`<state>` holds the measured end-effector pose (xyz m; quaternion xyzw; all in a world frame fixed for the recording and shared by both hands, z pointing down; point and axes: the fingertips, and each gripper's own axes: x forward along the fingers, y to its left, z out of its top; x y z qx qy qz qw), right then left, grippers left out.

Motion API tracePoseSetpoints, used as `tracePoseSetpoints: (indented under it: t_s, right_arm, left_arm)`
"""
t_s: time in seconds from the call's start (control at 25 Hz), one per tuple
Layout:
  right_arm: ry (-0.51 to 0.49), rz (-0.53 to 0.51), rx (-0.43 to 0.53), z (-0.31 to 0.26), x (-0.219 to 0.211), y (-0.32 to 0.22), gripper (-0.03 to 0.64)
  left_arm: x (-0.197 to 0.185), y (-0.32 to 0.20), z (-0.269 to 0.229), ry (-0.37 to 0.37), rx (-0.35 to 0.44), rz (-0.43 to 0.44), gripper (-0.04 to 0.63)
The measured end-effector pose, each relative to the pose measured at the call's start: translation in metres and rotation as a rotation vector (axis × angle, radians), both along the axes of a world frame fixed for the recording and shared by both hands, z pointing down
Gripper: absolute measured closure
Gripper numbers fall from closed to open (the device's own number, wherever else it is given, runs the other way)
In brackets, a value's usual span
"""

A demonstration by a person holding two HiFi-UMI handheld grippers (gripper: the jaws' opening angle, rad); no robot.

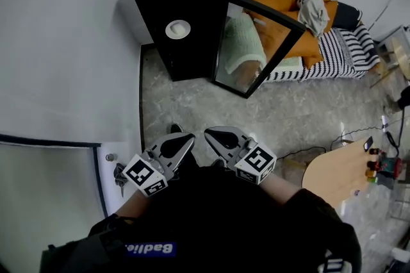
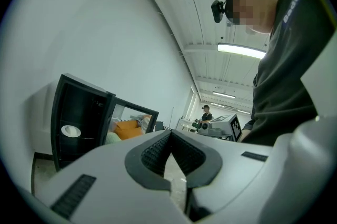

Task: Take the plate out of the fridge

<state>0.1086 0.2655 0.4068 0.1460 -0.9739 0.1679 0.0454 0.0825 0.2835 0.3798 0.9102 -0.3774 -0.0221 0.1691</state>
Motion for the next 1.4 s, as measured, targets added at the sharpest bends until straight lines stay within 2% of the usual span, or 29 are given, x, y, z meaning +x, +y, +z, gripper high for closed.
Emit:
tracePoseSetpoints:
  t_s: [0.16,0.68,1.12,1.4]
  right_arm:
    - [0.020,0.031,-0.013,0.005,-0.016,-0.029,0.612]
    - [0.078,0.155,-0.050,0.006,-0.096,-0.142,0.613]
    - [0.068,0.238,-0.037,-0.005,-0.148,-0.196,0.612]
    - [0.078,0.237,-0.029,-0.002,-0.166,-0.210,0.612]
  left_arm:
    - [-0.016,-0.032,0.000,0.011,0.009,0.040,0.591]
    - [-0.102,-0.151,0.006,0.016,-0.001,0.166,0.591]
    - [-0.154,-0.205,0.002,0.015,0.017,0.250,0.591]
    - [-0.172,-0.226,0.005,0.038,0.006,0.245,0.591]
